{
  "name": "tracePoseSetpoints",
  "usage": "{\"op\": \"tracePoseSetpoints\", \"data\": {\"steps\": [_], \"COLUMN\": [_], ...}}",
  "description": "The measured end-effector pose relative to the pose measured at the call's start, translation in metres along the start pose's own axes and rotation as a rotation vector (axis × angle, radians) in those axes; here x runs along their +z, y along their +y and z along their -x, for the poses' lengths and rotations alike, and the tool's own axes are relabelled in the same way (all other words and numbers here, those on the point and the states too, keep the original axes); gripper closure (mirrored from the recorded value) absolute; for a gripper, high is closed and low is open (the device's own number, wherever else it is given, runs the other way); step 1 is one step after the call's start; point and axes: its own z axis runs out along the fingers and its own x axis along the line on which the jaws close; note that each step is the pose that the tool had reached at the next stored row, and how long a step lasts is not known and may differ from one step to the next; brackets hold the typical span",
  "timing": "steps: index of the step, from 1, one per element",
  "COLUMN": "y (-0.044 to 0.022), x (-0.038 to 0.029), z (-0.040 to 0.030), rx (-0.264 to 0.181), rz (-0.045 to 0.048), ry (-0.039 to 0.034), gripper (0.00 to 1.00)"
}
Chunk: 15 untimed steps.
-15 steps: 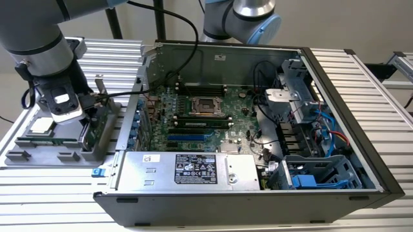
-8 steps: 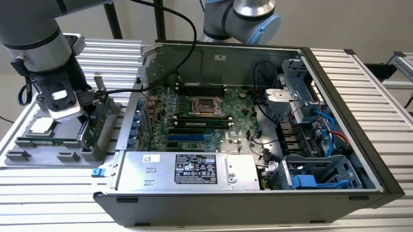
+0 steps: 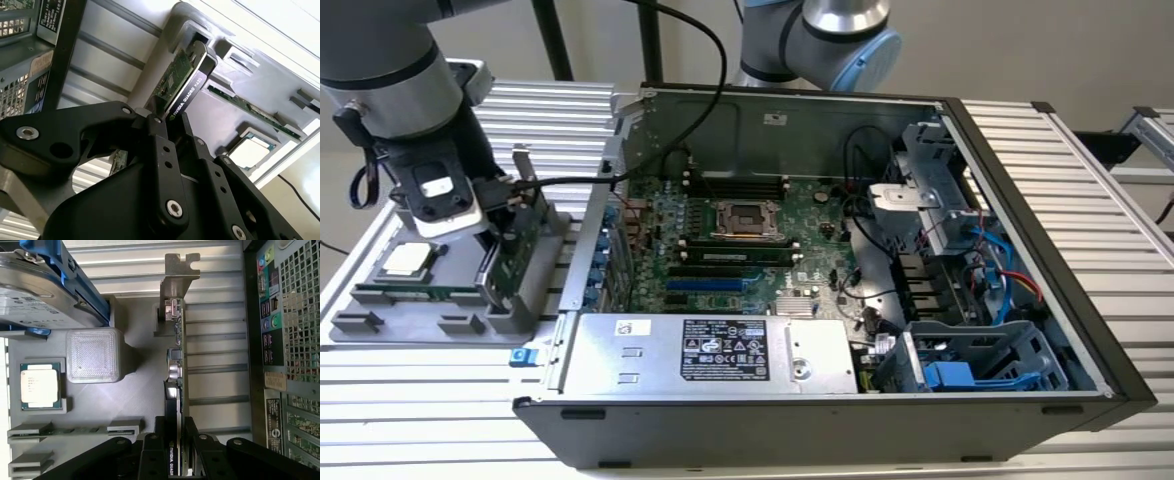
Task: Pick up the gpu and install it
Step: 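Pick up the gpu and move the gpu toward the slot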
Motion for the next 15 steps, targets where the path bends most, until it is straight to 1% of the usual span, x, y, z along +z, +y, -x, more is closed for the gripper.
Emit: {"op": "tracePoseSetpoints", "data": {"steps": [15], "y": [0.0013], "x": [-0.0180], "z": [0.0003], "rx": [0.000], "rz": [-0.0001], "ry": [0.0013], "gripper": [1.00]}}
